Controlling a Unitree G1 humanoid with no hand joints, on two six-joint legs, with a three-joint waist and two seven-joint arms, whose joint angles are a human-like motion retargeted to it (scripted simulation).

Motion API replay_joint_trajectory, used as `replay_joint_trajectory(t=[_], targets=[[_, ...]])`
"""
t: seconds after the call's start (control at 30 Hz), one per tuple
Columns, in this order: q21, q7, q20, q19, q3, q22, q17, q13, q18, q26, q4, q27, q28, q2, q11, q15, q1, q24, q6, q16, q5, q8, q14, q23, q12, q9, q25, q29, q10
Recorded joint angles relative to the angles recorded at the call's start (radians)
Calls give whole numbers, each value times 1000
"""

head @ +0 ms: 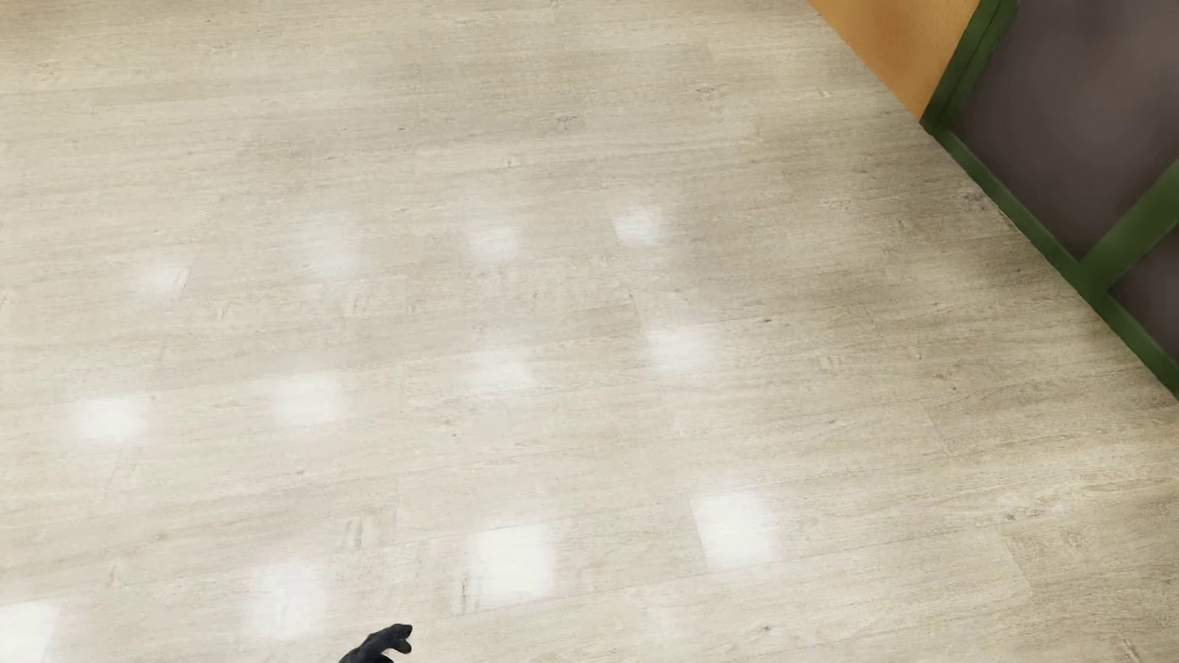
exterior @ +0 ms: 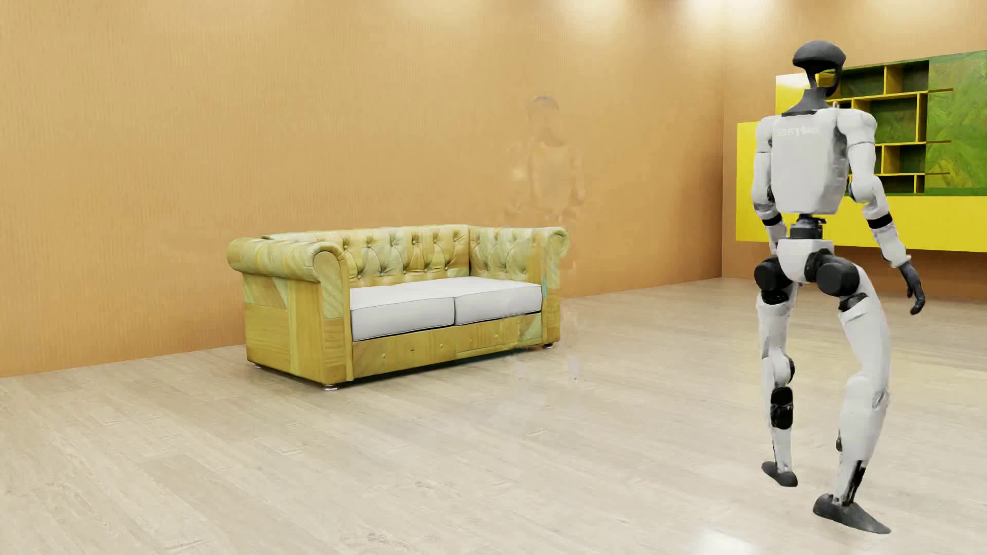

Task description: Head to the sofa

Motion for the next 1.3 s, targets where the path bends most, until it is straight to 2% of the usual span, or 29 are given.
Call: replay_joint_trajectory(t=[0.03,0.07,0.1,0.13,0.17,0.2,0.27,0.3,0.33,0.4,0.43,0.5,0.53,0.57,0.6,0.67,0.7,0.77,0.8,0.87,0.9,0.97,1.07,1.1,1.13,1.17,1.2,1.23,1.3], targets=[[-39,-54,-54,-9,12,13,-13,22,10,-6,-71,-12,-25,28,67,79,-4,21,0,0,-84,1,-15,-14,-9,1,2,-18,-27],[-56,-111,-101,-77,19,14,-31,49,16,-21,-139,-32,-48,32,151,159,-7,32,-4,2,-174,66,-31,-39,-16,4,5,-17,-42],[-64,-181,-125,-169,12,13,-41,70,27,-31,-199,-51,-74,-14,233,199,-12,21,-11,6,-236,237,-50,-58,-23,10,6,-14,-42],[-69,-272,-131,-178,-12,2,-37,81,42,-27,-244,-63,-85,-129,314,159,-27,-4,-17,13,-200,550,-73,-67,-28,18,5,-4,-22],[-75,-355,-127,-142,-33,-15,-22,81,52,-14,-278,-60,-71,-241,399,73,-43,-24,-20,21,-86,858,-92,-69,-32,23,-2,2,-3],[-81,-424,-112,-104,-43,-34,1,75,59,2,-306,-54,-38,-327,485,8,-52,-53,-20,24,51,1091,-101,-71,-35,24,-10,6,-1],[-66,-537,-99,-37,-47,-62,33,63,63,17,-361,-63,15,-459,653,-46,-48,-98,-21,35,322,1385,-98,-95,-44,23,-45,26,-37],[-55,-594,-101,-28,-48,-73,45,65,63,18,-382,-78,20,-519,713,-67,-45,-115,-22,44,418,1445,-99,-122,-54,22,-74,37,-49],[-61,-657,-109,-48,-51,-75,59,76,62,18,-404,-95,19,-587,744,-91,-45,-127,-24,57,465,1449,-101,-162,-71,22,-96,37,-54],[-103,-798,-131,-149,-69,-54,91,121,63,22,-458,-126,29,-719,692,-133,-39,-129,-30,77,442,1339,-110,-259,-115,22,-135,20,-63],[-126,-865,-138,-157,-80,-29,105,148,66,30,-484,-142,35,-768,605,-149,-29,-124,-31,81,438,1288,-120,-302,-135,21,-146,20,-64],[-145,-977,-141,-103,-96,25,108,179,60,60,-518,-155,55,-824,303,-123,5,-107,-30,85,494,1256,-154,-341,-158,15,-172,46,-68],[-143,-1017,-137,-48,-98,51,104,178,53,74,-521,-147,64,-818,84,-78,31,-104,-28,88,542,1267,-165,-334,-154,10,-189,75,-81],[-135,-1046,-133,22,-99,80,93,169,46,84,-518,-126,63,-797,-131,-7,62,-104,-24,92,589,1313,-173,-315,-140,3,-221,112,-96],[-122,-1069,-137,50,-98,106,83,151,43,94,-514,-104,53,-769,-266,32,90,-96,-21,103,617,1351,-172,-288,-117,-2,-264,149,-96],[-113,-1116,-152,-161,-92,157,89,130,29,105,-495,-88,45,-742,-189,114,116,-77,-18,135,633,1311,-143,-239,-59,-3,-353,183,12],[-139,-1125,-138,-191,-92,177,122,115,-5,116,-480,-74,66,-720,-134,59,95,-78,-11,146,633,1284,-73,-219,-22,2,-362,155,138],[-206,-1183,-85,-200,-91,201,190,96,-329,148,-480,-84,101,-664,-35,-67,-27,-104,-3,142,610,1223,187,-205,44,11,-303,109,484],[-206,-1191,-87,-202,-93,207,204,92,-338,154,-504,-115,73,-627,-7,-121,-108,-106,0,149,591,1178,289,-221,62,15,-285,106,667],[-181,-1212,-138,-201,-84,179,210,72,-343,124,-449,-170,-49,-522,13,-213,-280,-76,13,193,579,1095,246,-269,92,25,-270,93,933],[-166,-1203,-127,-199,-69,140,207,44,-317,113,-391,-180,-60,-464,5,-249,-368,-78,23,199,586,1070,253,-285,116,28,-267,91,984],[-119,-1129,-31,-191,-26,47,195,-42,-200,99,-289,-171,22,-367,-8,-315,-502,-133,37,152,609,1052,205,-296,179,30,-275,104,912],[19,-984,74,-172,41,-41,147,-206,-130,69,-235,-177,101,-261,-16,-408,-550,-214,35,45,630,1091,136,-320,266,22,-324,135,410],[69,-967,88,-164,58,-48,129,-257,-135,73,-257,-188,96,-222,-41,-425,-522,-213,27,11,629,1111,178,-328,285,17,-327,138,148],[118,-985,100,-151,72,-41,110,-303,-209,83,-285,-200,87,-179,-72,-438,-470,-203,16,-23,620,1132,255,-336,297,11,-316,140,-124],[169,-986,114,-139,83,-25,96,-341,-254,98,-286,-210,73,-141,-76,-451,-444,-191,7,-53,612,1152,274,-339,309,10,-299,144,-239],[221,-908,118,-123,87,4,77,-373,-181,114,-273,-226,52,-109,-72,-450,-421,-180,0,-80,595,1165,373,-337,311,9,-282,143,-239],[259,-887,103,-100,92,51,61,-389,-45,132,-295,-229,14,-84,-35,-430,-417,-155,-11,-99,563,1185,402,-323,301,16,-257,131,-173],[271,-868,72,-68,100,140,88,-370,-12,179,-319,-176,-53,-106,162,-266,-404,-82,-40,-95,508,1202,255,-235,267,36,-185,69,-6]])
